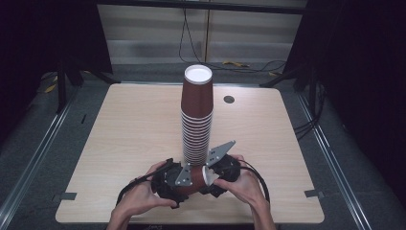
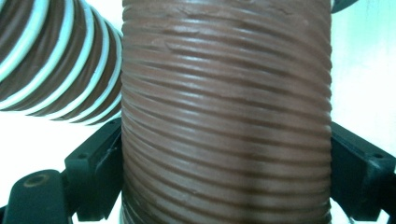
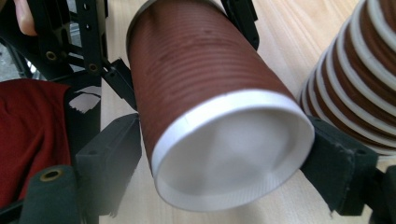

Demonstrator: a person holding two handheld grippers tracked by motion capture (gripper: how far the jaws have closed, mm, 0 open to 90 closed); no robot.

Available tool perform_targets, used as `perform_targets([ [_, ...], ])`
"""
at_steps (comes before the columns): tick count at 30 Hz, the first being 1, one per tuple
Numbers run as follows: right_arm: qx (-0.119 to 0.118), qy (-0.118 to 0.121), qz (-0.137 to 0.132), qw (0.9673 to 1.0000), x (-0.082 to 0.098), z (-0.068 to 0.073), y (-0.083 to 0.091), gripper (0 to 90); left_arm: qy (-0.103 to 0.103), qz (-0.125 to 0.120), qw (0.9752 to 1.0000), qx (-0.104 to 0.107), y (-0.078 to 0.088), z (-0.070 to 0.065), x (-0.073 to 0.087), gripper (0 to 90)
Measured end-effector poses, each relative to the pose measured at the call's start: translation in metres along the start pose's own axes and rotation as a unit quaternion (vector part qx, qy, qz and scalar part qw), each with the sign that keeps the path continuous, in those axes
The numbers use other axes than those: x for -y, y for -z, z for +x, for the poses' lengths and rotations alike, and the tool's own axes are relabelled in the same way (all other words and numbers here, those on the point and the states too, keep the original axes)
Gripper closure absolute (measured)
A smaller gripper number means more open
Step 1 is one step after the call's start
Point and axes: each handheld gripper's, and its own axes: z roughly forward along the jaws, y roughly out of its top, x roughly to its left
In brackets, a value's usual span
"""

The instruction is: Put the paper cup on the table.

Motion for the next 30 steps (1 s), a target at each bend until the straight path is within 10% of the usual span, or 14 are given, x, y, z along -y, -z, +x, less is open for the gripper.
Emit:
perform_targets([
  [30, -0.036, -0.001, -0.008, 0.9993, -0.0039, 0.0005, -0.0023, 21.2, -0.029, -0.020, 0.9993, 0.011, 0.0020, 0.0010, 0.0009, 10.2],
])
